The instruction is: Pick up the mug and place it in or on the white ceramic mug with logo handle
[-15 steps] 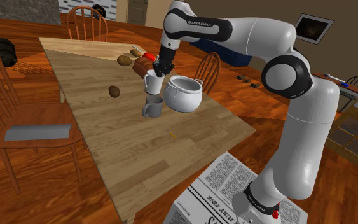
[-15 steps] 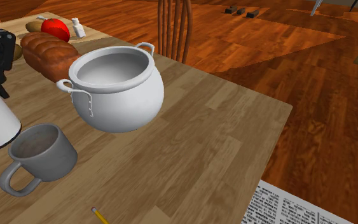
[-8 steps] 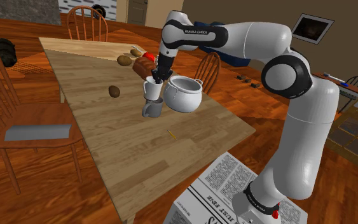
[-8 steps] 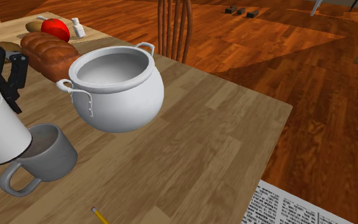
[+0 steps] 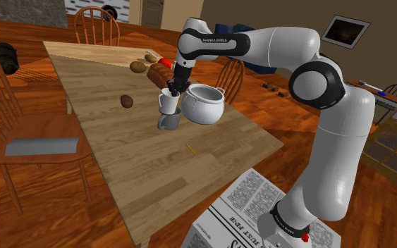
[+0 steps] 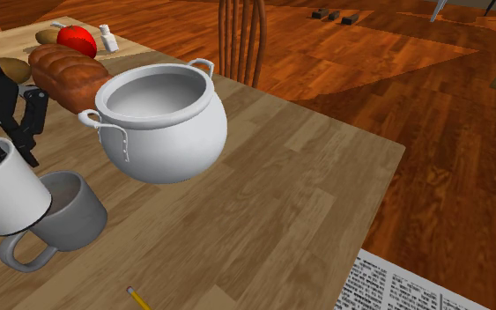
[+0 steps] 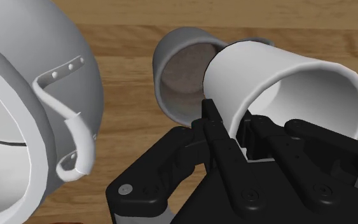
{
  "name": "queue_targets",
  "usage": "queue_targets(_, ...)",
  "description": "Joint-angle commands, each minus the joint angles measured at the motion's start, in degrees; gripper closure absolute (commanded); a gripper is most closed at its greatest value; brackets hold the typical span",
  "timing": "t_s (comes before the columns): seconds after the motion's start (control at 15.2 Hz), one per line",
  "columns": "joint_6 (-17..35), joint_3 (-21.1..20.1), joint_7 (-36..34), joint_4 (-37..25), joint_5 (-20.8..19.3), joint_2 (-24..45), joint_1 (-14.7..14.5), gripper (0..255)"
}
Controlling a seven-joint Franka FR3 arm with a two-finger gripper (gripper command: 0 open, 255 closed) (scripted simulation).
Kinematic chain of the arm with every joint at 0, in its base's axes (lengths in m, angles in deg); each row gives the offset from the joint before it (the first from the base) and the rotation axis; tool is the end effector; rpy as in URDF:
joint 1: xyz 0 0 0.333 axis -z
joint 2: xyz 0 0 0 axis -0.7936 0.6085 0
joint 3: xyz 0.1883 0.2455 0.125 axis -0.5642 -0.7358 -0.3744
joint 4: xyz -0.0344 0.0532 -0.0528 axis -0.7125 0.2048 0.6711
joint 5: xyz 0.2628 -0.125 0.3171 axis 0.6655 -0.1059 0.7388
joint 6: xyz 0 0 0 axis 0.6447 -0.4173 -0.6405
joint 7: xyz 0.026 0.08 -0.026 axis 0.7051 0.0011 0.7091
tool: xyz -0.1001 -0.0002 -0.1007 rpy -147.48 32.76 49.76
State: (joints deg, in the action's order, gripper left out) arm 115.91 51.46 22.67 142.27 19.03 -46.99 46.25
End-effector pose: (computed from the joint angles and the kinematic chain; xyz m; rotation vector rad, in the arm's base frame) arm 0.7130 0.0326 0.4207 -3.0708 0.0847 -0.0208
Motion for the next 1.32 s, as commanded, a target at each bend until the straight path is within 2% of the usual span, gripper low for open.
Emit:
queue_targets(0.0, 0.04, -0.01, 0.00, 0.06, 0.01, 0.06, -0.01, 255)
queue_targets(0.07, 0.04, -0.01, 0.00, 0.06, 0.01, 0.06, -0.01, 255)
queue_targets(0.13, 0.02, 0.00, 0.02, 0.06, 0.01, 0.05, 0.00, 0)
queue_targets(0.46, 0.04, -0.01, 0.00, 0.06, 0.01, 0.06, -0.01, 0)
queue_targets(0.73, -6.92, 0.17, -0.22, -6.22, -0.18, -0.62, 0.33, 0)
queue_targets(1.25, -6.92, 0.17, -0.22, -6.22, -0.18, -0.61, 0.33, 0)
